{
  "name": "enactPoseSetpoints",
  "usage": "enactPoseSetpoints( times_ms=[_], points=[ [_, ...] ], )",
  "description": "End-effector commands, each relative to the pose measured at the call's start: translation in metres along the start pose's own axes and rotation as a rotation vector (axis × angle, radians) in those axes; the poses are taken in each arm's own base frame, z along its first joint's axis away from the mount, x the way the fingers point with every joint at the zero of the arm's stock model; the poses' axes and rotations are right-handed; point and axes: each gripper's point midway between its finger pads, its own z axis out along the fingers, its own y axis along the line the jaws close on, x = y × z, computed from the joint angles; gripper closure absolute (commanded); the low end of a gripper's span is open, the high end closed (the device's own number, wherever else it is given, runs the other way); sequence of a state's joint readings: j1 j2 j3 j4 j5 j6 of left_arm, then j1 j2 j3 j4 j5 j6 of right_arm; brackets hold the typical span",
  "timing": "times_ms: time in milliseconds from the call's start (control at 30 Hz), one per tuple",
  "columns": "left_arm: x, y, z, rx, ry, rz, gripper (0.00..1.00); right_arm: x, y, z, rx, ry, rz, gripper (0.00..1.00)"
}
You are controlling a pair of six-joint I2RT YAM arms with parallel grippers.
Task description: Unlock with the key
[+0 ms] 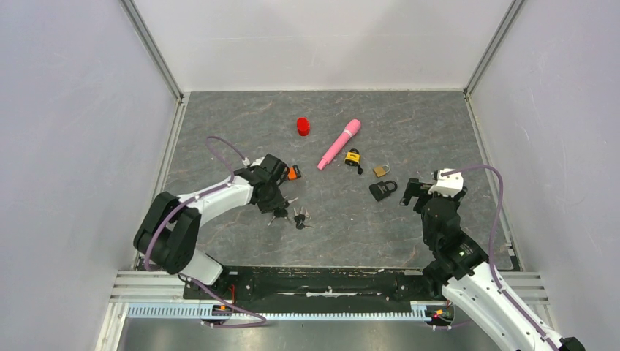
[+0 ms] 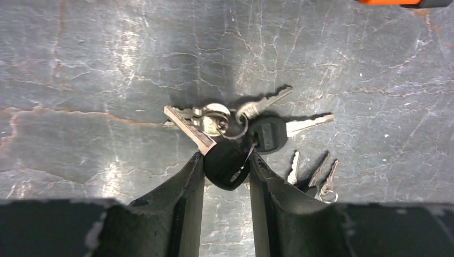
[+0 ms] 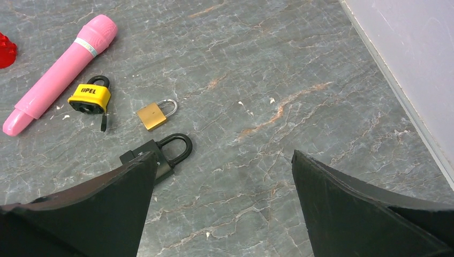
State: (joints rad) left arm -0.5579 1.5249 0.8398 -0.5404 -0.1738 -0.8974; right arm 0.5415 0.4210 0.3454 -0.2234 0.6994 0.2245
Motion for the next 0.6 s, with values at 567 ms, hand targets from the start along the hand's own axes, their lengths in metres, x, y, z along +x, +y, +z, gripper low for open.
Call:
enactPoseSetpoints(
  times_ms=[567],
  points=[
    [-0.045, -0.060, -0.093, 0.402, -0.243, 0.242, 0.98, -0.038, 0.089, -0.020, -0.485, -0.074, 0.066, 0.02]
  ],
)
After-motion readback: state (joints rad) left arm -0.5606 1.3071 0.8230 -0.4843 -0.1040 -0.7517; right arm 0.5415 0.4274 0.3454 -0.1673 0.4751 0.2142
